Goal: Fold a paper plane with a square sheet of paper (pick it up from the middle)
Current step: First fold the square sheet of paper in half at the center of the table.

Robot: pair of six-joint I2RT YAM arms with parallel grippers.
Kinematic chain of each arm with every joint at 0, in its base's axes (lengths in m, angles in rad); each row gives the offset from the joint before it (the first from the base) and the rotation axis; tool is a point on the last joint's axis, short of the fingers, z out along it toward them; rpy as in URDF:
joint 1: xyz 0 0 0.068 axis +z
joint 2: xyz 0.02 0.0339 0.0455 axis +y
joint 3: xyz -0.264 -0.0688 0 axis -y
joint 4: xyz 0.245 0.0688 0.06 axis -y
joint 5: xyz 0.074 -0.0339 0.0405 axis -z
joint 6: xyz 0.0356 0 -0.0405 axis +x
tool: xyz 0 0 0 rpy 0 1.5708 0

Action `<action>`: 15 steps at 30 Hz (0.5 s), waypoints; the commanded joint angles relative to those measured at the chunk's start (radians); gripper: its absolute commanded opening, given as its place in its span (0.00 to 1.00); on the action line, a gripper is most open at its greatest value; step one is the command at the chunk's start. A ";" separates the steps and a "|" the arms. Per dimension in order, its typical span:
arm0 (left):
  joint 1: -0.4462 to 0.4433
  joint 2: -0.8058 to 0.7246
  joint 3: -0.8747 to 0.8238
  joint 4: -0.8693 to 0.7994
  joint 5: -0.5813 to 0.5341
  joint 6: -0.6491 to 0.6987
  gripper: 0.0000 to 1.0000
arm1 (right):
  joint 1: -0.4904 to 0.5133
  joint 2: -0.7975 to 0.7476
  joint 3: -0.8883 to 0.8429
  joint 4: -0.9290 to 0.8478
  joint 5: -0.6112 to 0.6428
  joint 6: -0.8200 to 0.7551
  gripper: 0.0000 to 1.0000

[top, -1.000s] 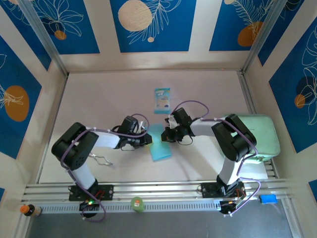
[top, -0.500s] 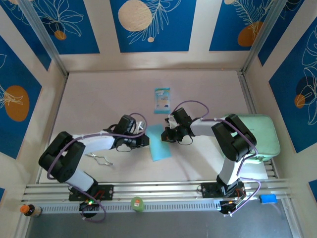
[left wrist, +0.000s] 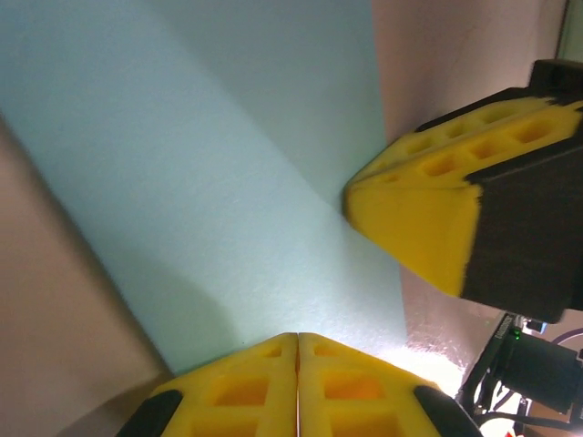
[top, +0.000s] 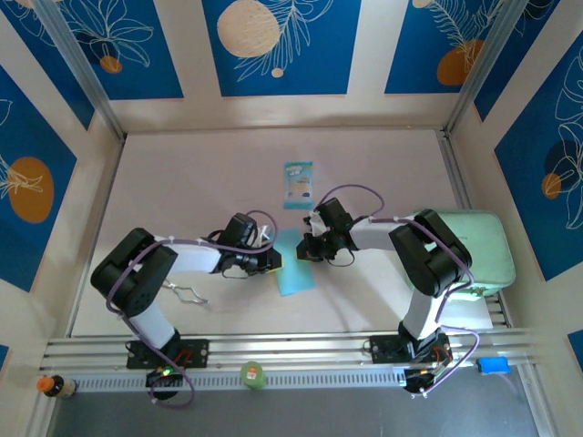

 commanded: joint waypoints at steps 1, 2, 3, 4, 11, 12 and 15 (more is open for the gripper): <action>-0.006 0.015 -0.031 -0.034 -0.014 0.026 0.09 | 0.003 0.017 -0.033 -0.105 0.090 0.007 0.00; -0.006 0.014 -0.040 -0.047 -0.018 0.034 0.09 | 0.003 0.017 -0.034 -0.104 0.090 0.007 0.00; -0.006 0.007 -0.050 -0.065 -0.023 0.049 0.09 | 0.003 0.017 -0.033 -0.105 0.090 0.007 0.00; -0.005 0.000 -0.061 -0.085 -0.028 0.064 0.09 | 0.003 0.017 -0.032 -0.104 0.089 0.007 0.00; -0.006 -0.072 -0.077 -0.168 -0.059 0.122 0.10 | 0.003 0.017 -0.032 -0.104 0.092 0.007 0.00; -0.006 -0.085 -0.075 -0.156 -0.054 0.112 0.10 | 0.003 0.017 -0.032 -0.105 0.092 0.008 0.00; -0.012 -0.125 -0.067 -0.114 -0.036 0.069 0.10 | 0.003 0.017 -0.033 -0.106 0.092 0.009 0.00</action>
